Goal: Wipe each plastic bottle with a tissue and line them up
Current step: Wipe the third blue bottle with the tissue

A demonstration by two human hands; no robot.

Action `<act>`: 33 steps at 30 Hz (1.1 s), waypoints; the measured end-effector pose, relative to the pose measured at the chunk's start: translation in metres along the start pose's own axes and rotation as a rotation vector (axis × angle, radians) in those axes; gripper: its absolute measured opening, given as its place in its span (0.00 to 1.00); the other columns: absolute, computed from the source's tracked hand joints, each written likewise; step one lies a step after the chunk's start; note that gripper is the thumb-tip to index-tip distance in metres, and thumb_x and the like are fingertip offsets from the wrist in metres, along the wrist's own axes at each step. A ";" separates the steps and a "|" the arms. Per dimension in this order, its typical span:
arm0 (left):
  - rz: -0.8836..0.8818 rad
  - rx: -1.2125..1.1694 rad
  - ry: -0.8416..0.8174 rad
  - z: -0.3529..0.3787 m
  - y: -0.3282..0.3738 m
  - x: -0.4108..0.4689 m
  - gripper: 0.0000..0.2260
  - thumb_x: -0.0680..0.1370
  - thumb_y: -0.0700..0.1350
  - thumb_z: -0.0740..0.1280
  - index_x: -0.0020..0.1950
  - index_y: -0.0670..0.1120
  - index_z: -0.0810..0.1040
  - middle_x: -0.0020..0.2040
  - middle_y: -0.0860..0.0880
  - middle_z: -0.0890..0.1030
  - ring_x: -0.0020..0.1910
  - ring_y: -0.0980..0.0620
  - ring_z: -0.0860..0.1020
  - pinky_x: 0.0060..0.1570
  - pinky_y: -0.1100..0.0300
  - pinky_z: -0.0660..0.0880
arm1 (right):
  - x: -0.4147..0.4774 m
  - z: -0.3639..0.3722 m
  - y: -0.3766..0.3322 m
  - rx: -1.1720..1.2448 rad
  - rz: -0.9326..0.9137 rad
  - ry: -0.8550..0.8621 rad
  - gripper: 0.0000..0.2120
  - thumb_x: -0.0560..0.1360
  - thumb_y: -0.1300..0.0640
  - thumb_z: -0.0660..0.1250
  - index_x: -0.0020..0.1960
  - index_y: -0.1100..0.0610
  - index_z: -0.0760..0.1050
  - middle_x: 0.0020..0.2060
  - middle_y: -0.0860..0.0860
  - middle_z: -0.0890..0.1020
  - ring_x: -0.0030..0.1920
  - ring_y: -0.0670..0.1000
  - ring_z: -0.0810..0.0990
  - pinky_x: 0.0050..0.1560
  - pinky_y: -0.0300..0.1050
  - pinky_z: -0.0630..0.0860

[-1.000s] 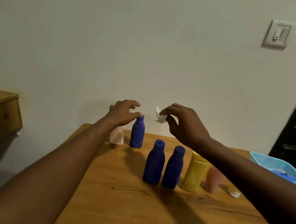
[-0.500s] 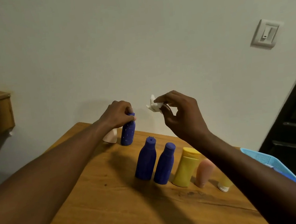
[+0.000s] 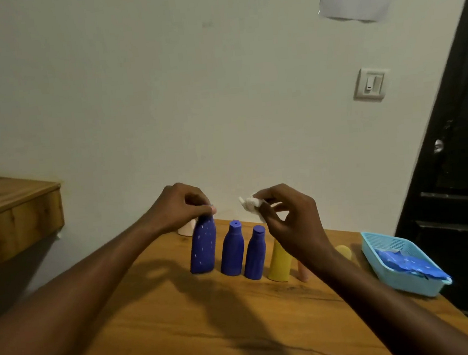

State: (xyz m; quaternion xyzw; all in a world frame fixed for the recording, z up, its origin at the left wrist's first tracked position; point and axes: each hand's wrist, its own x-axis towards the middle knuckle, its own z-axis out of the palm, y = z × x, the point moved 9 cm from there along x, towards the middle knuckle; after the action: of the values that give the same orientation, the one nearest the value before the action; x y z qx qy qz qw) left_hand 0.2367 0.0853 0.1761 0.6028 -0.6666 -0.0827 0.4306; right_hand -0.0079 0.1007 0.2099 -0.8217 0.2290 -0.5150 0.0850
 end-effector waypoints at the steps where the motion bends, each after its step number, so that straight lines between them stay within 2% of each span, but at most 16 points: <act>1: -0.003 -0.010 -0.020 0.005 0.008 -0.014 0.03 0.75 0.48 0.78 0.46 0.51 0.87 0.43 0.57 0.86 0.46 0.63 0.83 0.47 0.64 0.79 | -0.009 -0.002 -0.003 0.007 0.007 -0.002 0.06 0.76 0.61 0.72 0.52 0.55 0.82 0.47 0.45 0.83 0.48 0.45 0.82 0.46 0.44 0.82; 7: 0.013 -0.082 -0.084 0.050 0.050 -0.071 0.02 0.75 0.47 0.77 0.46 0.51 0.87 0.42 0.57 0.86 0.44 0.59 0.84 0.45 0.62 0.81 | -0.067 -0.003 -0.005 -0.013 0.092 -0.070 0.06 0.76 0.59 0.73 0.51 0.51 0.81 0.46 0.42 0.82 0.47 0.43 0.81 0.46 0.43 0.81; 11: 0.005 -0.154 -0.100 0.074 0.064 -0.081 0.02 0.76 0.45 0.76 0.47 0.51 0.87 0.43 0.56 0.86 0.45 0.60 0.84 0.44 0.65 0.79 | -0.101 0.002 0.001 -0.093 0.138 -0.131 0.08 0.75 0.59 0.73 0.51 0.48 0.80 0.46 0.39 0.80 0.47 0.39 0.78 0.45 0.35 0.77; 17: 0.019 -0.165 -0.109 0.101 0.082 -0.082 0.03 0.75 0.44 0.76 0.48 0.48 0.89 0.43 0.55 0.87 0.45 0.60 0.84 0.46 0.67 0.77 | -0.125 0.000 0.014 -0.239 0.131 -0.136 0.09 0.75 0.60 0.74 0.53 0.51 0.81 0.49 0.43 0.81 0.46 0.40 0.76 0.44 0.29 0.72; 20: 0.023 -0.144 -0.107 0.105 0.084 -0.082 0.03 0.75 0.43 0.76 0.48 0.47 0.89 0.43 0.55 0.87 0.44 0.61 0.83 0.44 0.69 0.78 | -0.129 0.006 0.019 -0.278 0.092 -0.143 0.09 0.75 0.59 0.73 0.54 0.51 0.81 0.49 0.45 0.82 0.48 0.42 0.78 0.45 0.32 0.74; 25: -0.006 -0.121 -0.111 0.112 0.074 -0.083 0.04 0.75 0.45 0.77 0.49 0.48 0.89 0.44 0.55 0.87 0.45 0.58 0.84 0.45 0.61 0.82 | -0.135 0.018 0.018 -0.296 0.005 -0.129 0.12 0.73 0.60 0.75 0.55 0.53 0.80 0.50 0.48 0.82 0.48 0.46 0.80 0.44 0.37 0.80; 30: 0.007 -0.119 -0.116 0.117 0.079 -0.078 0.02 0.75 0.43 0.77 0.46 0.47 0.89 0.42 0.54 0.87 0.44 0.61 0.83 0.41 0.73 0.76 | -0.146 0.038 0.022 -0.363 -0.052 -0.195 0.18 0.69 0.61 0.77 0.56 0.52 0.78 0.53 0.49 0.81 0.49 0.47 0.80 0.44 0.36 0.78; 33: -0.011 -0.091 -0.114 0.120 0.077 -0.074 0.02 0.75 0.45 0.77 0.46 0.47 0.88 0.42 0.55 0.86 0.44 0.60 0.83 0.37 0.73 0.75 | -0.164 0.049 0.026 -0.361 -0.040 -0.303 0.19 0.69 0.58 0.77 0.59 0.50 0.78 0.55 0.47 0.79 0.52 0.46 0.78 0.46 0.37 0.78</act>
State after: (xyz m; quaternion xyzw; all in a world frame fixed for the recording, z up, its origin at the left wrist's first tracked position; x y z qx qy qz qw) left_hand 0.0926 0.1208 0.1155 0.5806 -0.6823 -0.1491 0.4185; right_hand -0.0317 0.1487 0.0451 -0.8958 0.2855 -0.3381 -0.0403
